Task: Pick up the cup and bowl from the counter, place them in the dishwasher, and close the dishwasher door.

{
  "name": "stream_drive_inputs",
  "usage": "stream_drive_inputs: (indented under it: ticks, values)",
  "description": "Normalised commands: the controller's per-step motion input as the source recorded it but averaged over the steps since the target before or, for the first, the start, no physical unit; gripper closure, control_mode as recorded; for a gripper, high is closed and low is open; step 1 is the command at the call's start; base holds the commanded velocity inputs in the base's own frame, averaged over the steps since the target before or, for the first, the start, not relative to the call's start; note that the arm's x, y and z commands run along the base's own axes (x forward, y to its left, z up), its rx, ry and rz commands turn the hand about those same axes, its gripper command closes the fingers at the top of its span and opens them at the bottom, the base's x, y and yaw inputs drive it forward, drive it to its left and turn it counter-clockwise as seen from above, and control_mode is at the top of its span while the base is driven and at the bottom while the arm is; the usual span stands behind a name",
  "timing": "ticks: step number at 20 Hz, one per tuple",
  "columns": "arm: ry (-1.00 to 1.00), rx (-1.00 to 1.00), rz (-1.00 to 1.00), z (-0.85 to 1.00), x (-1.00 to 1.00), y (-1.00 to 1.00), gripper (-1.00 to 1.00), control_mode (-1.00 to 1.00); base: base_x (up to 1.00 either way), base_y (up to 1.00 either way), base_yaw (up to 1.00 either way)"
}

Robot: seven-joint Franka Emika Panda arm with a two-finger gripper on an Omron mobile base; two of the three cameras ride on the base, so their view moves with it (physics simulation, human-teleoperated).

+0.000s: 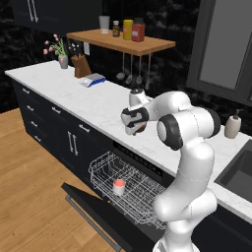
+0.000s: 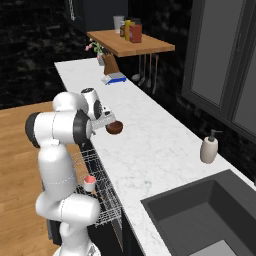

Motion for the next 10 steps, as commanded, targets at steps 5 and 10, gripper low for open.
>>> stream_drive_inputs:
  ticks: [5, 10]
  values:
    - [0.0, 0.0, 0.09, -0.26, 0.44, -0.05, -1.0, -1.0, 0.0, 0.0, 0.0]
    - [0.0, 0.0, 0.09, -0.2, 0.51, -0.01, -1.0, -1.0, 0.0, 0.0, 0.0]
